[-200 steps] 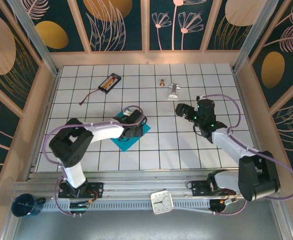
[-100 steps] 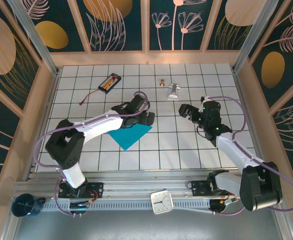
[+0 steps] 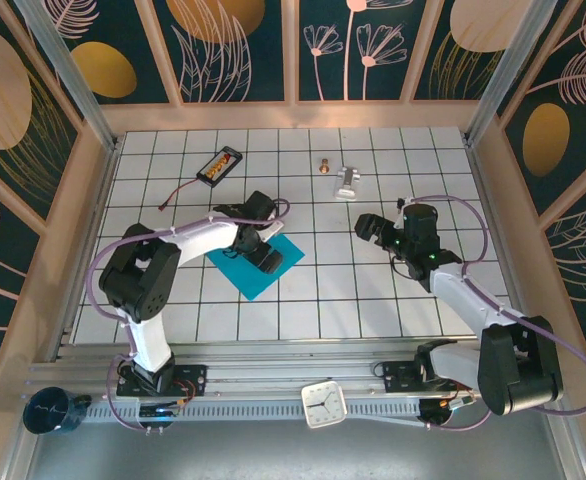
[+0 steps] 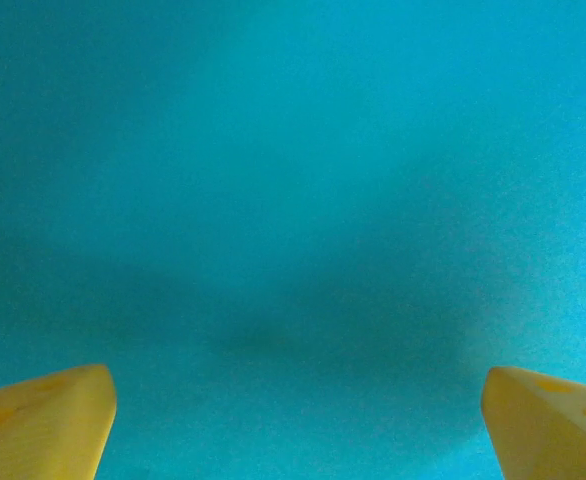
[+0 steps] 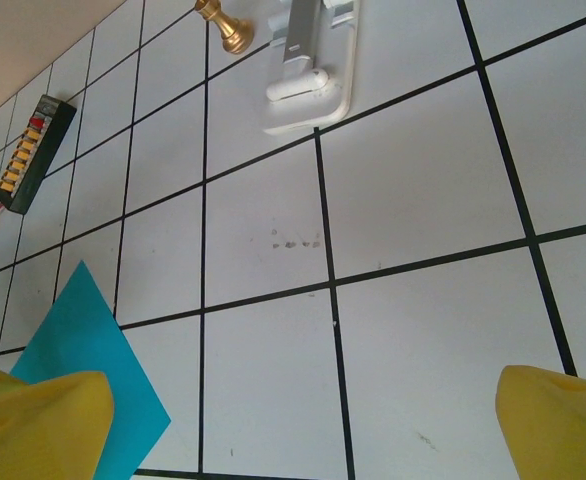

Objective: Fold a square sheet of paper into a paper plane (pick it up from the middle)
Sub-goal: First fold the square sheet of paper in half at the center of the table.

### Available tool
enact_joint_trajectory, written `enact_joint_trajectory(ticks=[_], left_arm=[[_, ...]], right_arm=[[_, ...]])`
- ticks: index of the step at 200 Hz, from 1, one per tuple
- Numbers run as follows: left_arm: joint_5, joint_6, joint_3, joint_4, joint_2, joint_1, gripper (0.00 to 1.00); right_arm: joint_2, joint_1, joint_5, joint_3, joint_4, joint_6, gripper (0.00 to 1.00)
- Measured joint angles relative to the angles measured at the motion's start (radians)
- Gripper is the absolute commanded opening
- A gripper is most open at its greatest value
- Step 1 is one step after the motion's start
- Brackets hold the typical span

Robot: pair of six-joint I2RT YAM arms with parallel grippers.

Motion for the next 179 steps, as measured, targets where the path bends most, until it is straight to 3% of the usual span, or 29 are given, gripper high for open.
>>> enact_joint_trajectory(ticks=[78, 179], left_arm=[[0.031, 0.111, 0.084, -0.048, 0.048, 0.028, 0.94], [0.051, 0.123, 0.09, -0.066, 0.089, 0.037, 0.95]], right_arm=[[0.021, 0.0, -0.006, -0.001, 0.011, 0.012, 0.99], [0.021, 0.002, -0.011, -0.001, 0.011, 0.029, 0.99]])
